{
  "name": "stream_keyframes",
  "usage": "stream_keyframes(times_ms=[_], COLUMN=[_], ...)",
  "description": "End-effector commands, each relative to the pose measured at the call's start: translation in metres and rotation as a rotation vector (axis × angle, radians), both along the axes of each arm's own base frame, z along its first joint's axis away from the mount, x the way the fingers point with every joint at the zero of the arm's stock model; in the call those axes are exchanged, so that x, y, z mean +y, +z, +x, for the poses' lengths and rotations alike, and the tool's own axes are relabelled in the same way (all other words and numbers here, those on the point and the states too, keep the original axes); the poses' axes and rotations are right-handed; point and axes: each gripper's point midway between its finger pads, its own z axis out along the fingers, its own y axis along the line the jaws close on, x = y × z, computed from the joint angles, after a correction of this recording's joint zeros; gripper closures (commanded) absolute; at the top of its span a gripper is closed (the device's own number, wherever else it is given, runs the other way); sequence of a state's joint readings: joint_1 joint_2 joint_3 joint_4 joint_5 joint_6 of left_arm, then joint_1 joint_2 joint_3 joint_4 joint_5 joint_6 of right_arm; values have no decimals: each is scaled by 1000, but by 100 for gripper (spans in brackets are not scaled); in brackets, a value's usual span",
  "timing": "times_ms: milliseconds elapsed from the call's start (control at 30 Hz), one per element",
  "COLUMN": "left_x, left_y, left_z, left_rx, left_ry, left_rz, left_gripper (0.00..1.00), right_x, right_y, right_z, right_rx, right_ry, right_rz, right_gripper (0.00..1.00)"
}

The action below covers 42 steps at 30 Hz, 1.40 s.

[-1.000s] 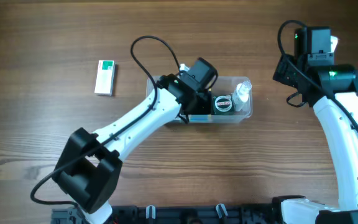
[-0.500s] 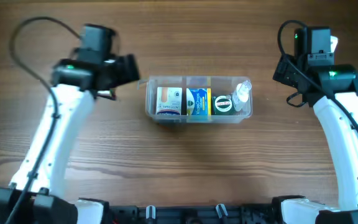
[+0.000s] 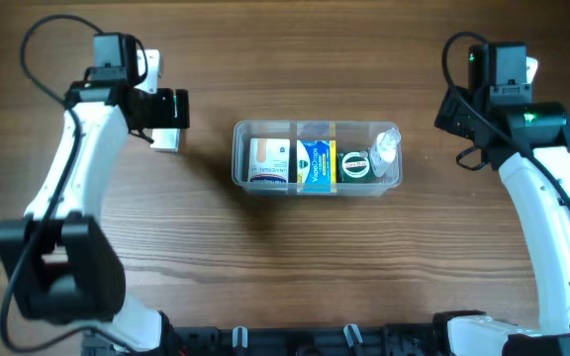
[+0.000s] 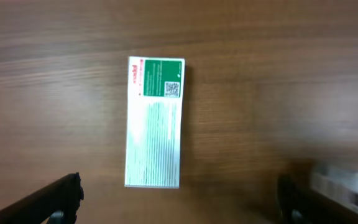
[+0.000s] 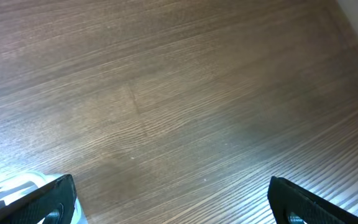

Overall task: Pack container
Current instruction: 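Lower the left gripper onto the white Panadol box and grasp it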

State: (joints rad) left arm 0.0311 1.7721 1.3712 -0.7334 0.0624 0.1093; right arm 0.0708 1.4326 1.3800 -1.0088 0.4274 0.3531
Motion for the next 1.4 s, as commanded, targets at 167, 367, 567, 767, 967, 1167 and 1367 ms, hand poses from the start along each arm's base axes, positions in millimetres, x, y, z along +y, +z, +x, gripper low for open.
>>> stream_keyframes(times_ms=[167, 367, 567, 767, 967, 1167, 1367], left_x=[-1, 12, 17, 16, 16, 16, 16], left_y=[-65, -87, -107, -116, -117, -118, -118], left_z=[10, 14, 13, 15, 14, 12, 12], left_rx=[84, 106, 136, 142, 147, 155, 155], left_ry=[-93, -62, -52, -50, -50, -51, -51], left_rz=[-5, -5, -9, -15, -15, -16, -16], left_gripper=[0, 0, 0, 0, 3, 9, 26], right_x=[-4, -4, -4, -4, -4, -4, -4], right_y=[5, 5, 5, 5, 5, 5, 5], right_z=[2, 2, 3, 2, 3, 2, 3], right_rx=[-10, -10, -10, -10, -10, -10, -10], right_ry=[-4, -5, -4, -4, -4, -5, -4], right_rz=[-21, -21, -21, -21, -21, -21, -21], right_gripper=[0, 0, 0, 0, 0, 0, 0])
